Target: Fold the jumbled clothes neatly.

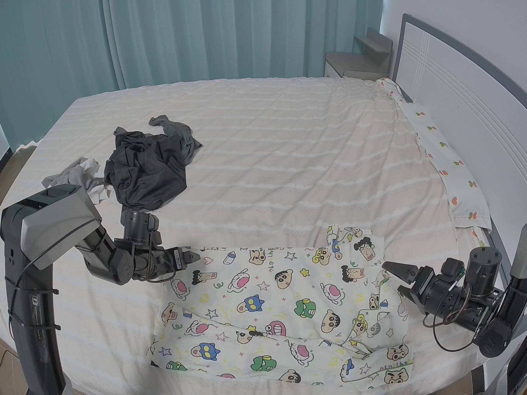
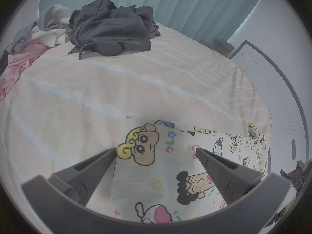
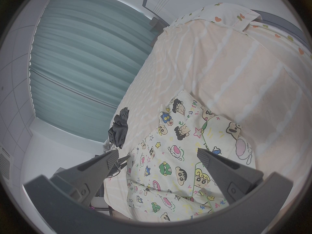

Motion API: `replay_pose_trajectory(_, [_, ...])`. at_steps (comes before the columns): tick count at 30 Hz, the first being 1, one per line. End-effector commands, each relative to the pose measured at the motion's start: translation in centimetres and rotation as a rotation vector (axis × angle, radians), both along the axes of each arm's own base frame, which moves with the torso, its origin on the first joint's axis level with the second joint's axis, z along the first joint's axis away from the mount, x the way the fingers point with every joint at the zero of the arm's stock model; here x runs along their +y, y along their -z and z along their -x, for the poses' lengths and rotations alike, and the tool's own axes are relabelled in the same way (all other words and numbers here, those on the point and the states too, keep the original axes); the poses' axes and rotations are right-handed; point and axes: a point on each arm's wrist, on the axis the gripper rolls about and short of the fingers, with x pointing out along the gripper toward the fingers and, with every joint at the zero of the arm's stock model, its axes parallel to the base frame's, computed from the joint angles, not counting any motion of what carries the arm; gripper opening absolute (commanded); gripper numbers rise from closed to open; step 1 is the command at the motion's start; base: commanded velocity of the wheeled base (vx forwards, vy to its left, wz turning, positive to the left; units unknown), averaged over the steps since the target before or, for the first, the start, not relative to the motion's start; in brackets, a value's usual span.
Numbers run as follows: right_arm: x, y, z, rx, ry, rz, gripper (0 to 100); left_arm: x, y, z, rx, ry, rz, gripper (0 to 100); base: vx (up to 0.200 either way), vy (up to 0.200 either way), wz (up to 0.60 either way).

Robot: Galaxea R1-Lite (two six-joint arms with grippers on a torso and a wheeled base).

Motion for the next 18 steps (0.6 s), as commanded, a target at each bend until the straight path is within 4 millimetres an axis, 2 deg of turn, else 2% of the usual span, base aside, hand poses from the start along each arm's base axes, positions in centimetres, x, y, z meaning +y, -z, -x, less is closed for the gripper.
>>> replay_pose_trajectory(1, [0.1,-0.1,0.0,-0.013,-0.002,-0.004,100,0.1,-0.1,0.2,0.005,0.000,0.005,100,0.000,0.000,0.00])
replay_pose_trajectory(12, [0.0,-0.1,-0.1,-0.012,-0.001,-0.004,100,-1.9,-0.3,0.4,0.012,0.014,0.064,100,0.000,0.000,0.00])
replay_pose_trajectory(13, [0.0,-0.1,-0.1,-0.012,-0.001,-0.004,100,-1.9,-0.3,0.4,0.013,0.015,0.062,0,0.000,0.000,0.00])
replay_pose_trajectory(18, [-0.2,0.0,-0.2,-0.009,0.019,0.002,100,-1.9,-0.2,0.6,0.017,0.014,0.059,0,0.000,0.000,0.00])
